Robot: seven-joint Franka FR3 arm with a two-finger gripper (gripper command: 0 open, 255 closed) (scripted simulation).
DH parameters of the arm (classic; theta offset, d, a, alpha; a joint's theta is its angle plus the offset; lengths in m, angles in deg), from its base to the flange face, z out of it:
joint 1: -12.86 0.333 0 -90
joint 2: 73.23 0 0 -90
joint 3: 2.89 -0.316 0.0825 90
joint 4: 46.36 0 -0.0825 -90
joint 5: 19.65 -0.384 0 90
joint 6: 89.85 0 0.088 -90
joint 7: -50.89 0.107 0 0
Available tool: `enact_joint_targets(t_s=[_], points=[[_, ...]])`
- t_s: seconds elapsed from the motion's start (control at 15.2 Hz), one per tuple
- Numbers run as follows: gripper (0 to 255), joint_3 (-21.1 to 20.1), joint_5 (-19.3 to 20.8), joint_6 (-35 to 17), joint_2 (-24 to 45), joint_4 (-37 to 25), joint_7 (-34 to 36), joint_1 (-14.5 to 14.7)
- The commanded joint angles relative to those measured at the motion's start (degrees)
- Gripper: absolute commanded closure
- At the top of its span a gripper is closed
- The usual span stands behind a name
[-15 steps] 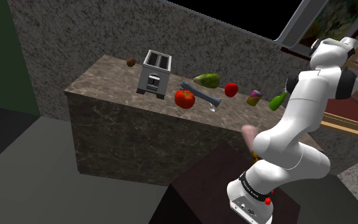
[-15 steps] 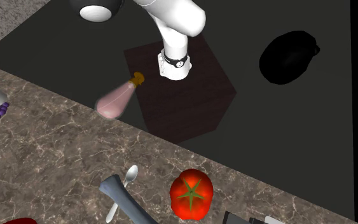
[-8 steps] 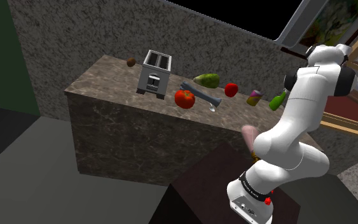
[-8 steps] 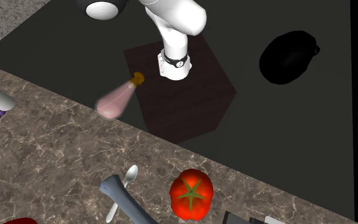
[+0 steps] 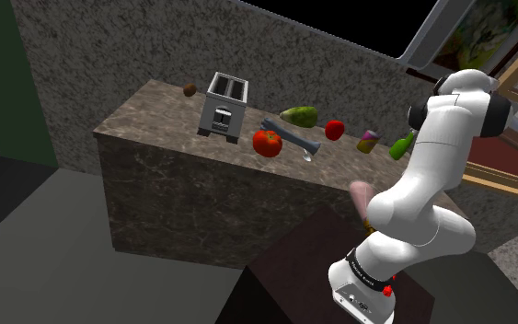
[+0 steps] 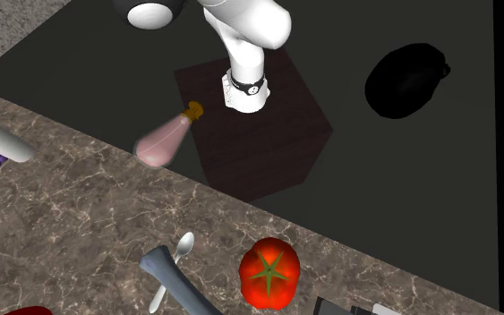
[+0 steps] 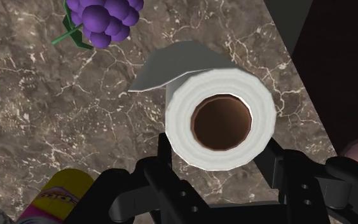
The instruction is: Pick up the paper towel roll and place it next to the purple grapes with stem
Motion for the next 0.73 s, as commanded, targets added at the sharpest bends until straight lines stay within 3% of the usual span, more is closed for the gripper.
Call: enact_joint_targets(t_s=[0.0, 0.66], points=[[255, -0.1, -0.1, -1.5, 0.1, 1.6, -0.2, 0.5], [255, -0.5, -0.9, -6.7, 0.8, 6.7, -1.1, 1.7]])
